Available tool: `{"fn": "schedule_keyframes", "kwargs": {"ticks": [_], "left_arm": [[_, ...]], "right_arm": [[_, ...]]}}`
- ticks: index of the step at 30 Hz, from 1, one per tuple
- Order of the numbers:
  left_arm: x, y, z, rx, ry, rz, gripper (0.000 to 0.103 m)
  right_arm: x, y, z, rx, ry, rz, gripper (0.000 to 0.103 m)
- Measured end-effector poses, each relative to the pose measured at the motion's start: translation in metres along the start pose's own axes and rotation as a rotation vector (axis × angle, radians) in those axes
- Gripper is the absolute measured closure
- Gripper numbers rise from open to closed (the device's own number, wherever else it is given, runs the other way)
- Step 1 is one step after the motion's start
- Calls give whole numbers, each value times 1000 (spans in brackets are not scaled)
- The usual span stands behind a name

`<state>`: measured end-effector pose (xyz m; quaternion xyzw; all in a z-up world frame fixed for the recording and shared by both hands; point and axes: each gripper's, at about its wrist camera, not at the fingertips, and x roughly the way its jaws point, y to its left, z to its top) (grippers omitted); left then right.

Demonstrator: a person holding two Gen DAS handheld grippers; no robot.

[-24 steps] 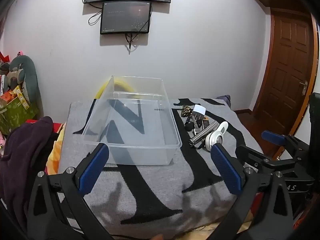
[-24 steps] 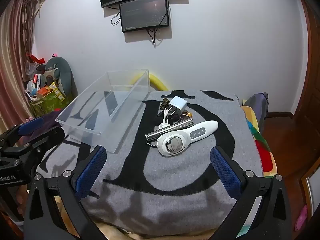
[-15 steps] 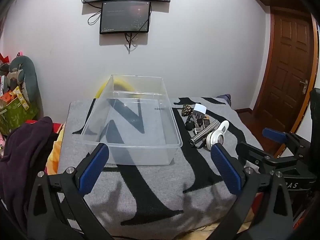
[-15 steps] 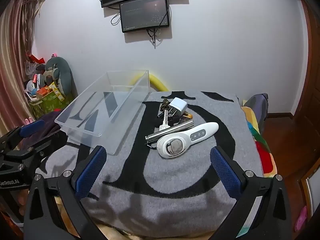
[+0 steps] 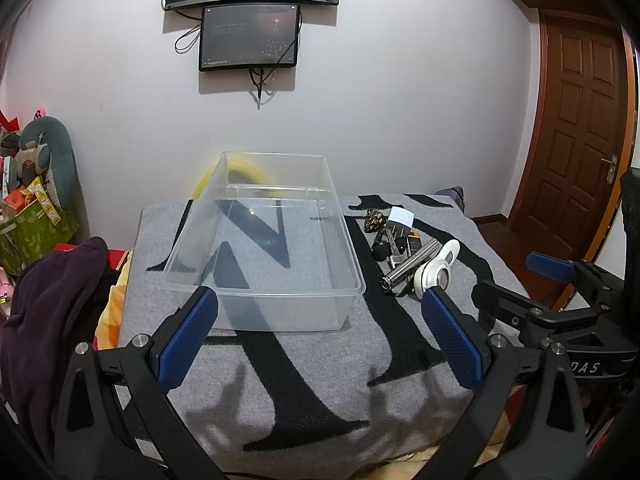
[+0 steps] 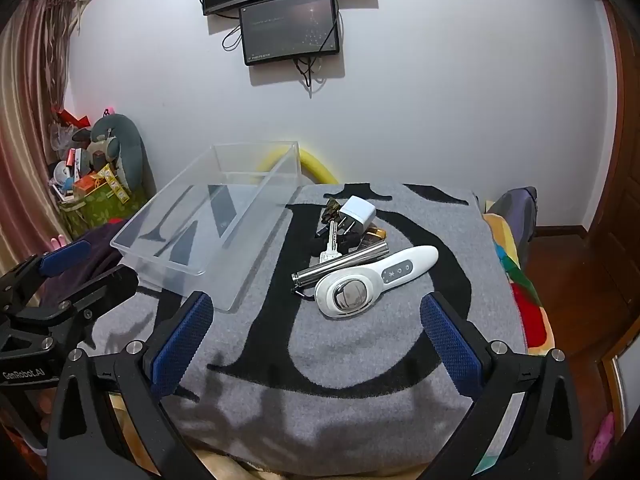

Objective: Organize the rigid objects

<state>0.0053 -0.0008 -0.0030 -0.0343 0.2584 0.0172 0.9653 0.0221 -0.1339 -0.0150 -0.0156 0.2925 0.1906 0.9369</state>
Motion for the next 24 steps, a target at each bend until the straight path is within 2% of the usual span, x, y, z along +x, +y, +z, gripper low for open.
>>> {"fn": "schedule_keyframes", "kwargs": {"ticks": [24], "left_arm": [[-2,7,0,-8,-2,5,0]], "right_arm": [[-2,0,1,-4,-4,-1,0]]}}
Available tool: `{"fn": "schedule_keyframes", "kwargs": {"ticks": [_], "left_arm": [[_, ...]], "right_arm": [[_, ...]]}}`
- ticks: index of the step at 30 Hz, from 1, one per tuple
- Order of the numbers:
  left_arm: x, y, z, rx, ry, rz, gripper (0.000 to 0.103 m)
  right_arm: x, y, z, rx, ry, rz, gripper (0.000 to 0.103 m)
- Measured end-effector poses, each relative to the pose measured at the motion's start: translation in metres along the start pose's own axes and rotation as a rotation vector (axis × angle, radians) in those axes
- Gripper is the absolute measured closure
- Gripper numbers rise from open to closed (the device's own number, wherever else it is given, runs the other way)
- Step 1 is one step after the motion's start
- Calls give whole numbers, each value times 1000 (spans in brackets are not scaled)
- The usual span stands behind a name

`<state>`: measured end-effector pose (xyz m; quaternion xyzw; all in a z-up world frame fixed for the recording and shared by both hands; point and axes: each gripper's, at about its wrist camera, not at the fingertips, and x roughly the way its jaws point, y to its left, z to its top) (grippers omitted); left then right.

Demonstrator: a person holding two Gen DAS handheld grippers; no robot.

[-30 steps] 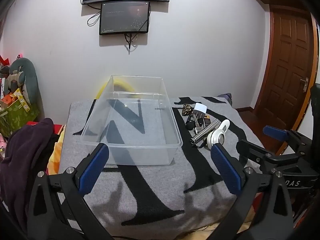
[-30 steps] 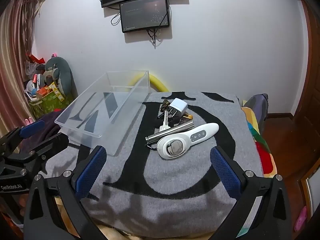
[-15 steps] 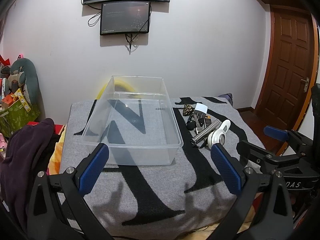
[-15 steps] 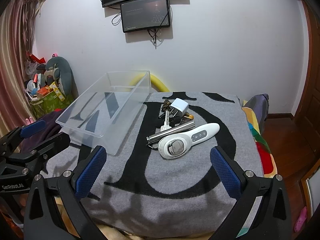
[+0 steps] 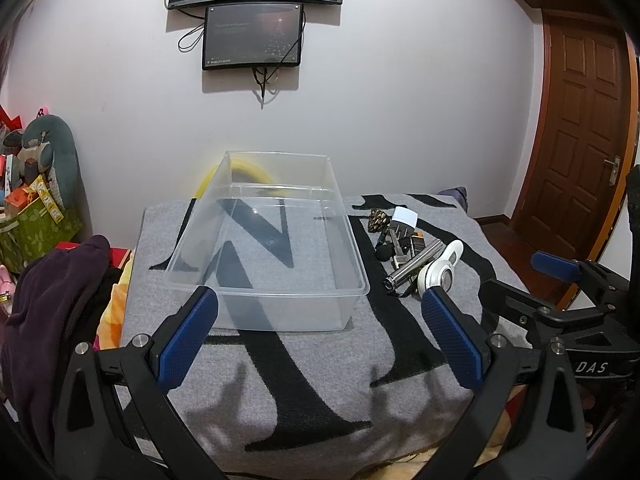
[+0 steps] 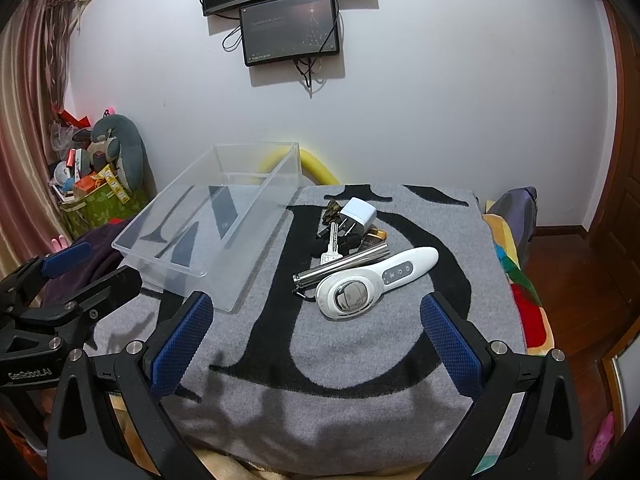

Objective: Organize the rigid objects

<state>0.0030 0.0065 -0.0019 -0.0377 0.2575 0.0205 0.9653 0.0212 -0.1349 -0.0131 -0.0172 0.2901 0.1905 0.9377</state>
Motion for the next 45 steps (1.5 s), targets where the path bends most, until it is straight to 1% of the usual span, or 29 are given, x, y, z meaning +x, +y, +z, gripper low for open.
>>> {"fn": "schedule_keyframes", "kwargs": {"ticks": [45], "left_arm": [[1,-3,1,3,2,4,0]], "right_arm": [[-3,0,3,4,1,5,0]]}}
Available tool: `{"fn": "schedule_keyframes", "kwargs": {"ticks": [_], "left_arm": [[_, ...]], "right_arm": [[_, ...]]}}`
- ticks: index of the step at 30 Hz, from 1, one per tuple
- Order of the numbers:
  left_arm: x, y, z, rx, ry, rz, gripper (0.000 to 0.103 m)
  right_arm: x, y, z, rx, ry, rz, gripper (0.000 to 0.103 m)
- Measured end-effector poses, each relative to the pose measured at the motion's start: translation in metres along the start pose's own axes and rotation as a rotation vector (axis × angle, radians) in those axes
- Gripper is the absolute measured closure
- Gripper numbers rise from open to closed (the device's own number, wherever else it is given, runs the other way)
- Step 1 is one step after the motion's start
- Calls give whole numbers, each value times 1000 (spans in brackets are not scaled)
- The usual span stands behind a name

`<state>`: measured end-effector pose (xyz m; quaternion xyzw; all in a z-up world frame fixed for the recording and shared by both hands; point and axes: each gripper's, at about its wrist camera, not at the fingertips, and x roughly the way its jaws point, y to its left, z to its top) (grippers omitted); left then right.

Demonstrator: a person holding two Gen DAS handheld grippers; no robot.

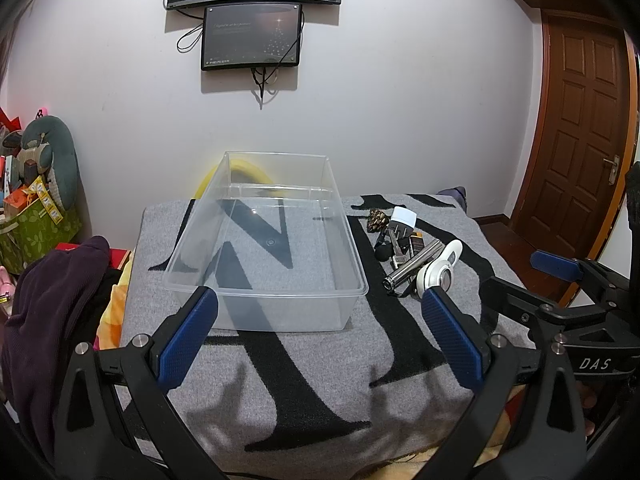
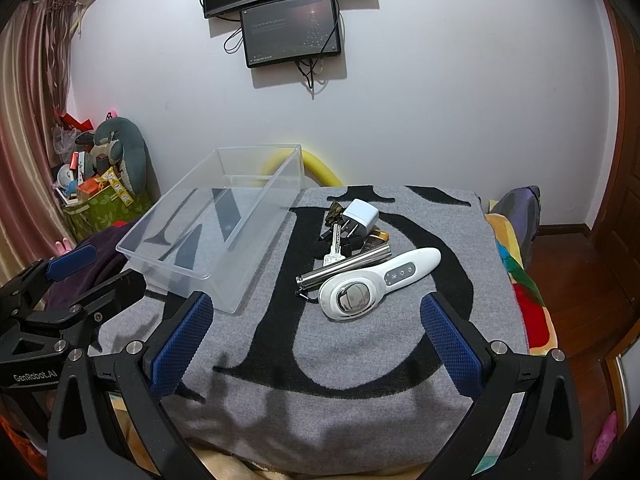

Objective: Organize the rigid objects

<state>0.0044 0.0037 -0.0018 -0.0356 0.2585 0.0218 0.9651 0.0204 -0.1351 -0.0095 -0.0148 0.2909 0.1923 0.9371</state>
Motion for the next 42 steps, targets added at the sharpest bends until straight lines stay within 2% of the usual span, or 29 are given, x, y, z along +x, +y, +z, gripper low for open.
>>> {"fn": "schedule_keyframes", "kwargs": {"ticks": [9,18,31,32,34,42], "left_arm": [[2,0,3,9,17,4,0],[14,18,35,40,46,27,0],[70,72,73,18,176,31,1],[76,79,75,8,188,35,2],[89,90,77,-10,225,44,16],[137,123,80,-77,354,43,51]], "right_arm": [[-1,2,1,0,-2,2,0],[6,-4,17,17,1,-30,0],[48,-47,50,86,52,-54,0],[50,-50,51,91,57,-56,0],[56,-56,52,100,67,-55,0],[83,-72,51,118,122,-42,0]]}}
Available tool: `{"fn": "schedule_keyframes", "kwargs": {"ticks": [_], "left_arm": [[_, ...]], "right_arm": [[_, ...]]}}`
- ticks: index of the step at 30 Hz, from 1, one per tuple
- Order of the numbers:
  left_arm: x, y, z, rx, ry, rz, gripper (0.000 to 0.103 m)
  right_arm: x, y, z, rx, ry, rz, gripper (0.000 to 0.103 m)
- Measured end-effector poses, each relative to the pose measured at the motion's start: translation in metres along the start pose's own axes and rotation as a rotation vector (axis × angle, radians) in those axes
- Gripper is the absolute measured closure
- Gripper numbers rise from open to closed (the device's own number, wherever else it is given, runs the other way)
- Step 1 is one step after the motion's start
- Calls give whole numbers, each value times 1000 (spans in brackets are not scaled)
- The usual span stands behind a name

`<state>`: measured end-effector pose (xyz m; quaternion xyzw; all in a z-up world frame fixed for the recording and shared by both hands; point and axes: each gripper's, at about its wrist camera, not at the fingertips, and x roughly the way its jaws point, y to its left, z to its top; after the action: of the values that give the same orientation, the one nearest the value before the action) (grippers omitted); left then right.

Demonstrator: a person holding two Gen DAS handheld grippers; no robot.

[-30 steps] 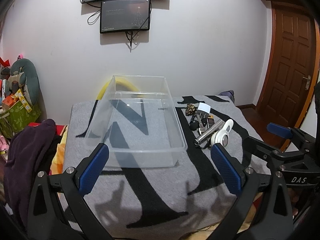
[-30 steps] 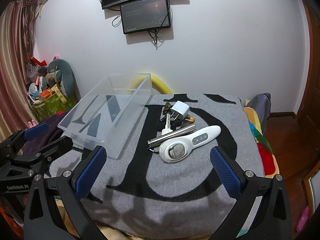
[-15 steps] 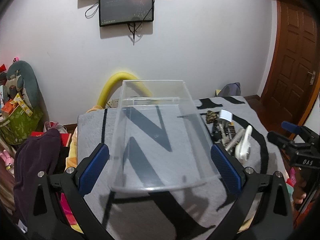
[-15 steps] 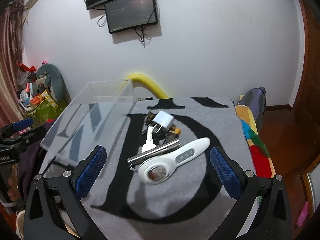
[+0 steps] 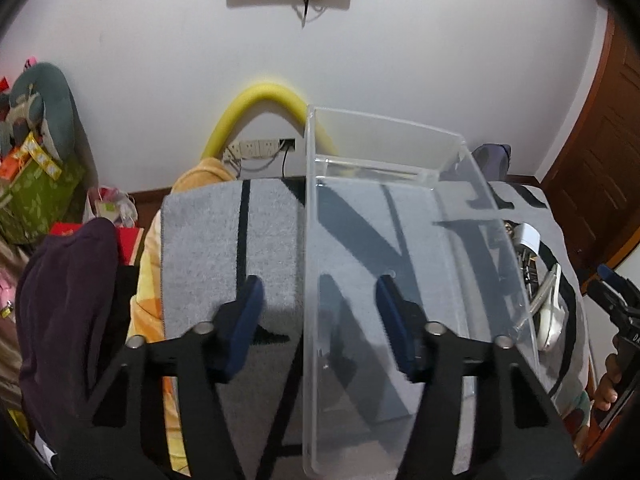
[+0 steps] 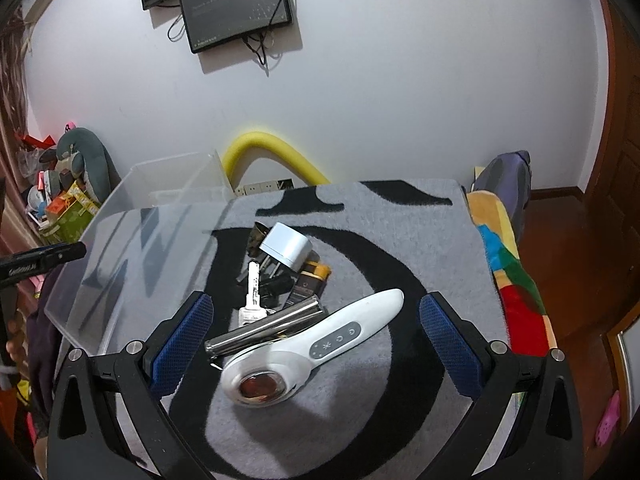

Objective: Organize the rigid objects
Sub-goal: 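Grasp the clear box wall with the left tool while the right tool grasps the white plug adapter, then carry the white plug adapter over the box and open the right tool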

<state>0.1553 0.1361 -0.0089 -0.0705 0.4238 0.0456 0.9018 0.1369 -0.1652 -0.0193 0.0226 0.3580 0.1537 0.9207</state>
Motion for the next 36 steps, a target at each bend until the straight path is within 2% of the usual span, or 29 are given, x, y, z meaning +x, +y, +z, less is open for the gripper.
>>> {"fn": "schedule_keyframes", "kwargs": {"ticks": [2,7,11,13,21,23,26,28,30,31,36], "left_arm": [[6,0,3,2,18,-5,58],[16,-7,7,34,37,2,83],[19,-6,8,42,40,22,91],[20,-3,9,32,43,20,96],[21,0,10,31,54,10,98],[20,1,10,30,56,6,98],[20,2,10,26,57,0,99],[20,2,10,26,56,0,99],[19,2,10,27,56,1,99],[19,2,10,27,56,-1,99],[19,2,9,23,60,-8,99]], "right_arm": [[5,-1,1,-3,13,5,0],[16,1,12,-26,19,9,1],[29,6,25,-55,23,18,2],[38,9,31,-67,37,26,6],[92,14,49,-56,190,88,23],[101,17,49,-66,222,92,37],[111,20,45,-88,260,94,46],[114,20,44,-91,269,98,47],[116,19,44,-85,275,114,53],[117,19,43,-84,274,109,60],[113,13,45,-53,268,116,60]]}}
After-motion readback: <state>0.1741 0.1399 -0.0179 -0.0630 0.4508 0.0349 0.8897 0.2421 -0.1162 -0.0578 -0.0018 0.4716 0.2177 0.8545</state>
